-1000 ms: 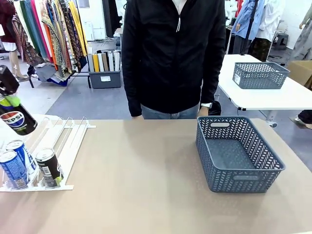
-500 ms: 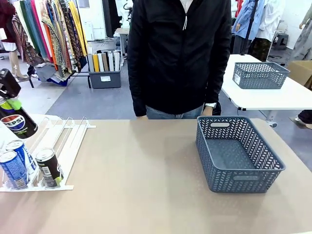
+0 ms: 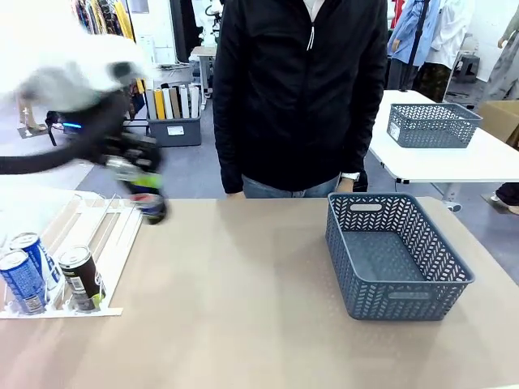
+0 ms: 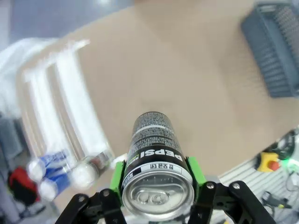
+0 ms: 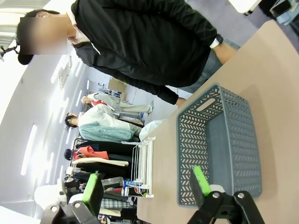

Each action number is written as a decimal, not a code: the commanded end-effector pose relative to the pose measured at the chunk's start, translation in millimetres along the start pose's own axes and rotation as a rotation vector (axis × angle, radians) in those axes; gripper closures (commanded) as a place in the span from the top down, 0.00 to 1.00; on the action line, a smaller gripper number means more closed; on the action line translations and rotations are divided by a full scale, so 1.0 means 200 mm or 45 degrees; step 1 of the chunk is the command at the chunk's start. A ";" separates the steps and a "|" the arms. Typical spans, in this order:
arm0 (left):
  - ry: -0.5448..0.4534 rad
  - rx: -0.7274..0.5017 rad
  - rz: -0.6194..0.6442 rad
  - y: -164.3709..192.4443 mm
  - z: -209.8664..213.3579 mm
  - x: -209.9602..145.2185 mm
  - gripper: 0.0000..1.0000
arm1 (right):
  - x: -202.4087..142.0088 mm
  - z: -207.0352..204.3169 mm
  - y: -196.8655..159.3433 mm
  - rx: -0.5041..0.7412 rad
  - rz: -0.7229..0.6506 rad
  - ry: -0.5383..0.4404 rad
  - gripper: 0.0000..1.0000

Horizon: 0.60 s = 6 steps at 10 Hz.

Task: Retrieve and store the cans from the dispenser.
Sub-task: Pick up one can from the Automatic Can Dispenser and place it in the middle of the table.

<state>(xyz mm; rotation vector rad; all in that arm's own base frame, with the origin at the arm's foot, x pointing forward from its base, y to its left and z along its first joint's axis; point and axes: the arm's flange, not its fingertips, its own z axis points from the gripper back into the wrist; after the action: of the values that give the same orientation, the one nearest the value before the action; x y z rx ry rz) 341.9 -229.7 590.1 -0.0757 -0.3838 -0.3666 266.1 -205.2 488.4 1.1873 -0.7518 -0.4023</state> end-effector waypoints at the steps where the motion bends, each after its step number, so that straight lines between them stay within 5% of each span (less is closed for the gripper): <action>1: 0.020 0.037 -0.189 -0.28 -0.24 0.30 0.00 | 0.02 -0.01 0.00 0.028 0.029 -0.021 1.00; 3: 0.058 -0.006 -0.306 -0.49 -0.51 0.35 0.00 | 0.02 -0.01 0.00 0.028 0.029 -0.021 1.00; 6: 0.077 -0.020 -0.340 -0.58 -0.82 0.30 0.00 | 0.02 -0.01 0.00 0.028 0.029 -0.021 1.00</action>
<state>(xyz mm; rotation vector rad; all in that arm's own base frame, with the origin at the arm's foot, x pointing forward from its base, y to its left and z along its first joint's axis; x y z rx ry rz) 411.2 -380.0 458.7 -0.0425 -0.2943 -0.6698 266.0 -205.3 488.5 1.1869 -0.7517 -0.4024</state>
